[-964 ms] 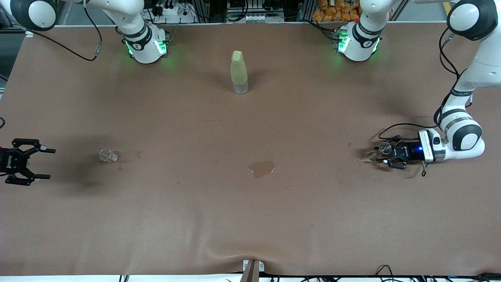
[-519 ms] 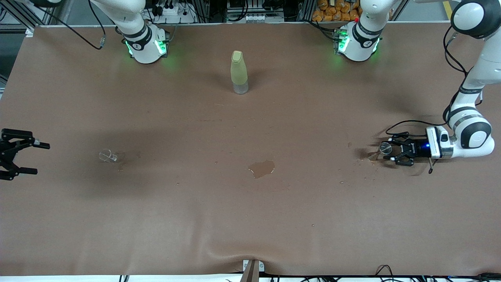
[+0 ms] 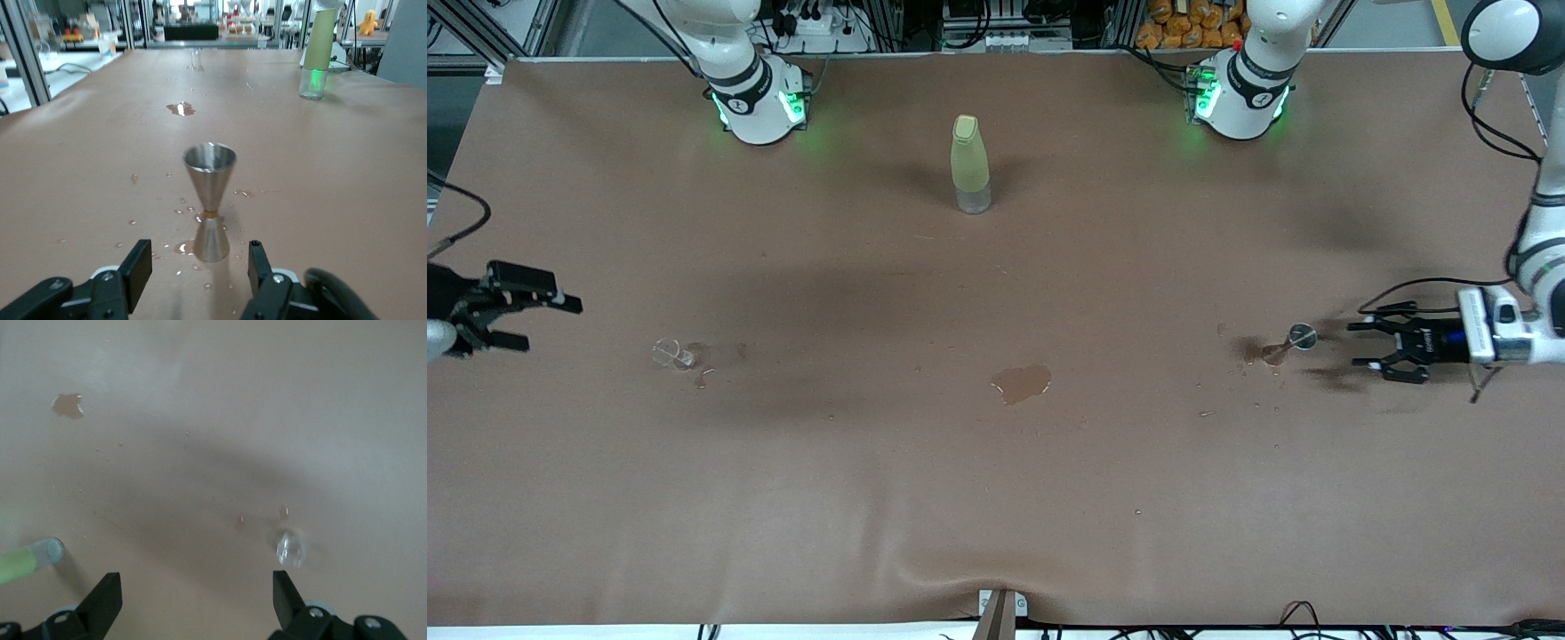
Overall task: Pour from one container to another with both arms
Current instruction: 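Open both grippers and withdraw them from the beaker and jigger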
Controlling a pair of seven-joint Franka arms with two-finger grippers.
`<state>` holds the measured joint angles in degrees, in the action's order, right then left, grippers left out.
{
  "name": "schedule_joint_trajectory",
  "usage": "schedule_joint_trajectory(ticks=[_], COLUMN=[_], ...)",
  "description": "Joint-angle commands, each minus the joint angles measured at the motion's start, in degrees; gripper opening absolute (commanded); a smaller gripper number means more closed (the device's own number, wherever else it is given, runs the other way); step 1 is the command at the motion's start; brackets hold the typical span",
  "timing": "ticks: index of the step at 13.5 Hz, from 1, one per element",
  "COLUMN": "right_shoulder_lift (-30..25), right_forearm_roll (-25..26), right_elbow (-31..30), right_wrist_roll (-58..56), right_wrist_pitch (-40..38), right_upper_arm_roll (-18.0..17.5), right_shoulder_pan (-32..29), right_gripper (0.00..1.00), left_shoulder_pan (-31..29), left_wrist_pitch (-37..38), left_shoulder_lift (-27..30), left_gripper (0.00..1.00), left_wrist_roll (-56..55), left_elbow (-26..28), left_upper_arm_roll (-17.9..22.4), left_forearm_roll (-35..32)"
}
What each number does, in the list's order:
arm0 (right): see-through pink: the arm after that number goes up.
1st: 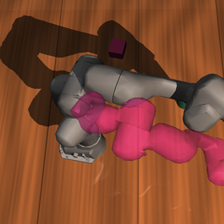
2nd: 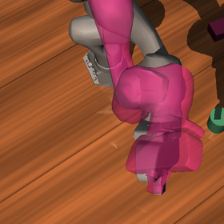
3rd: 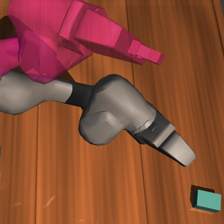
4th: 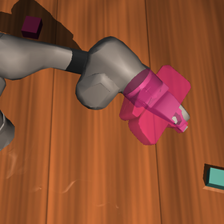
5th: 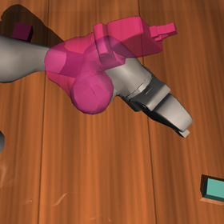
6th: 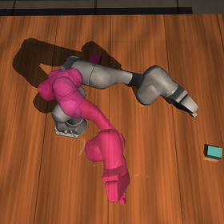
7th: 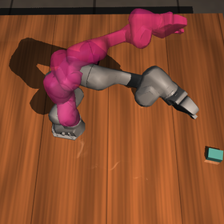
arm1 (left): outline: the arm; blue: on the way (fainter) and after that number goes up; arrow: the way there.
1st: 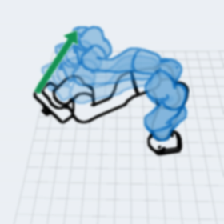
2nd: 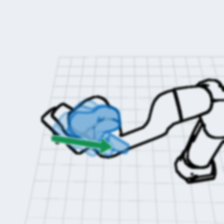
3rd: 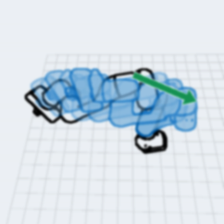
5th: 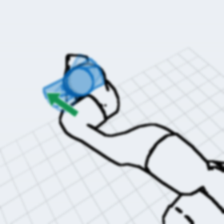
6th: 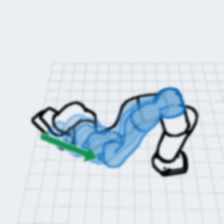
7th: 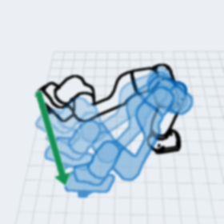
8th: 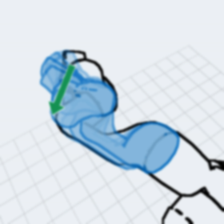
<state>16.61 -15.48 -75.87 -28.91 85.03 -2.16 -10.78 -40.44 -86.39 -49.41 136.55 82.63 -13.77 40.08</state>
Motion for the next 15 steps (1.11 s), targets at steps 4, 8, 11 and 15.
schedule_joint_trajectory(ticks=[4, 8, 11, 15], right_shoulder_lift=[-10.98, -16.52, -15.82, -15.55], right_forearm_roll=[8.45, 9.67, 17.94, 17.94], right_elbow=[-12.45, -22.22, -20.29, -19.93], right_wrist_roll=[21.06, 25.92, 26.18, 26.27], right_wrist_pitch=[4.08, 11.94, 10.86, 10.16], right_upper_arm_roll=[1.18, 2.86, 4.18, 4.35], right_shoulder_pan=[0.67, 1.54, 4.80, 4.80], right_gripper=[1.00, 1.00, 1.00, 1.00], left_shoulder_pan=[0.72, 4.04, 7.83, 10.38], left_wrist_pitch=[2.63, 2.37, 1.23, -1.31], left_shoulder_lift=[5.28, 10.64, 14.78, 19.34], left_gripper=[0.67, 0.79, 1.00, 1.00], left_wrist_roll=[-19.54, -30.00, -39.39, -55.73], left_elbow=[-4.23, -4.93, -5.28, -5.19], left_upper_arm_roll=[-5.47, -8.21, -7.68, -7.68], left_forearm_roll=[-2.29, -5.18, -9.57, -17.38])
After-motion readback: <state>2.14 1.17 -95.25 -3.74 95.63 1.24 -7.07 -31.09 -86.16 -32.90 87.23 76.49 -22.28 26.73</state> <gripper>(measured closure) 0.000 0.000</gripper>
